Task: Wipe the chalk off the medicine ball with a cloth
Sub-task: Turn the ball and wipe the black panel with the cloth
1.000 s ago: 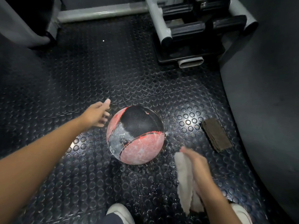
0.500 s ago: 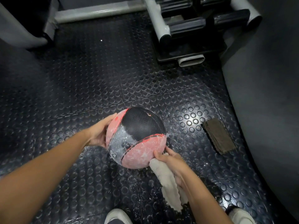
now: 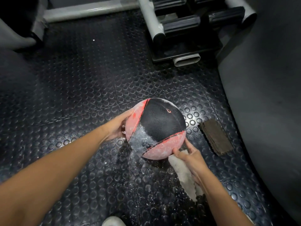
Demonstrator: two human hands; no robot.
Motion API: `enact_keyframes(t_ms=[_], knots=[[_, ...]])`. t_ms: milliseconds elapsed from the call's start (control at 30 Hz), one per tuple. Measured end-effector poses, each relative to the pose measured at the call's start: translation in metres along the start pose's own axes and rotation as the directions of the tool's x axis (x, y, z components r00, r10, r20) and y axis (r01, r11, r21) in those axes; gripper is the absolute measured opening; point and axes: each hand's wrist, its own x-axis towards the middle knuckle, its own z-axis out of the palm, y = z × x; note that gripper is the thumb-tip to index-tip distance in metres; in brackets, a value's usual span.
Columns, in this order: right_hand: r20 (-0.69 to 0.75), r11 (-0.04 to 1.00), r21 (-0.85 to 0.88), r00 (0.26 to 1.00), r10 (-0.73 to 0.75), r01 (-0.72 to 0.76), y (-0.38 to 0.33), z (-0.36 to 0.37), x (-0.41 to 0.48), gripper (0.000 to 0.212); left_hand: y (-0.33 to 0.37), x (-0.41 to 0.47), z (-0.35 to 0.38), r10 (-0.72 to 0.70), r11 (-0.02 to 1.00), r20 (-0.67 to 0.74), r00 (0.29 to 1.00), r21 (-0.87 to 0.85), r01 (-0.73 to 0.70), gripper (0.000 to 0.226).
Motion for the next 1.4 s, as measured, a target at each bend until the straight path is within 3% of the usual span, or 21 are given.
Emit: enact_keyframes(t_ms=[100,200,267,333,433,567,667,800,933,967,1067,1133,1167,1300,1400], knots=[[-0.022,0.999,-0.03,0.999,-0.026,0.025,0.008,0.005,-0.007,0.091,0.009,0.0,-0.004,0.024,0.998,-0.01,1.0,0.06,-0.024,0.049],[-0.02,0.998,-0.042,0.998,-0.056,0.055,0.022,0.022,-0.021,0.096,0.015,-0.016,-0.016,0.161,0.978,-0.152,0.975,0.155,-0.137,0.028],[-0.052,0.996,-0.064,0.997,-0.06,0.056,0.032,0.034,-0.027,0.102,0.021,-0.032,-0.013,0.326,0.933,-0.279,0.903,0.249,-0.26,0.026],[-0.076,0.993,-0.1,0.994,-0.073,0.065,0.04,0.045,-0.031,0.107,0.02,-0.051,-0.004,0.507,0.836,-0.311,0.804,0.405,-0.37,0.018],[-0.122,0.971,-0.222,0.986,-0.115,0.085,0.044,0.061,-0.04,0.109,0.007,-0.081,0.015,0.618,0.715,-0.338,0.71,0.616,-0.33,0.016],[-0.155,0.866,-0.493,0.972,-0.179,0.081,0.042,0.079,-0.052,0.104,-0.008,-0.112,0.024,0.5,0.805,-0.381,0.778,0.536,-0.254,0.049],[-0.157,0.833,-0.55,0.972,-0.175,0.061,0.042,0.089,-0.053,0.1,-0.017,-0.118,0.021,0.464,0.819,-0.417,0.782,0.539,-0.198,0.076],[-0.174,0.889,-0.448,0.985,0.011,-0.089,0.031,0.064,-0.053,0.064,-0.022,-0.111,0.025,0.481,0.745,-0.424,0.767,0.66,-0.102,0.096],[-0.135,0.903,-0.296,0.95,0.283,-0.311,0.004,-0.001,-0.04,0.087,-0.012,-0.101,0.035,0.514,0.683,-0.419,0.748,0.728,-0.061,0.097],[-0.106,0.924,-0.222,0.95,0.295,-0.312,-0.009,-0.014,-0.036,0.084,-0.009,-0.098,0.038,0.519,0.668,-0.412,0.749,0.742,-0.054,0.098],[-0.049,0.987,-0.108,0.992,0.115,-0.12,-0.054,-0.022,-0.03,0.04,0.001,-0.095,0.046,0.526,0.6,-0.381,0.761,0.8,-0.014,0.1],[-0.133,0.942,-0.313,0.977,-0.169,0.121,-0.069,-0.005,-0.027,0.023,0.009,-0.094,0.05,0.517,0.567,-0.369,0.773,0.824,0.014,0.101],[-0.137,0.871,-0.43,0.937,-0.322,0.237,-0.072,0.011,-0.029,0.017,0.012,-0.094,0.051,0.51,0.558,-0.365,0.779,0.83,0.024,0.101],[0.032,0.647,-0.599,0.821,-0.57,0.473,-0.039,0.058,-0.027,0.023,0.022,-0.097,0.048,0.48,0.569,-0.365,0.798,0.822,0.034,0.099],[-0.062,0.614,-0.638,0.763,-0.643,0.465,-0.03,0.063,-0.003,0.015,0.026,-0.099,0.043,0.455,0.599,-0.36,0.814,0.8,0.02,0.096]])
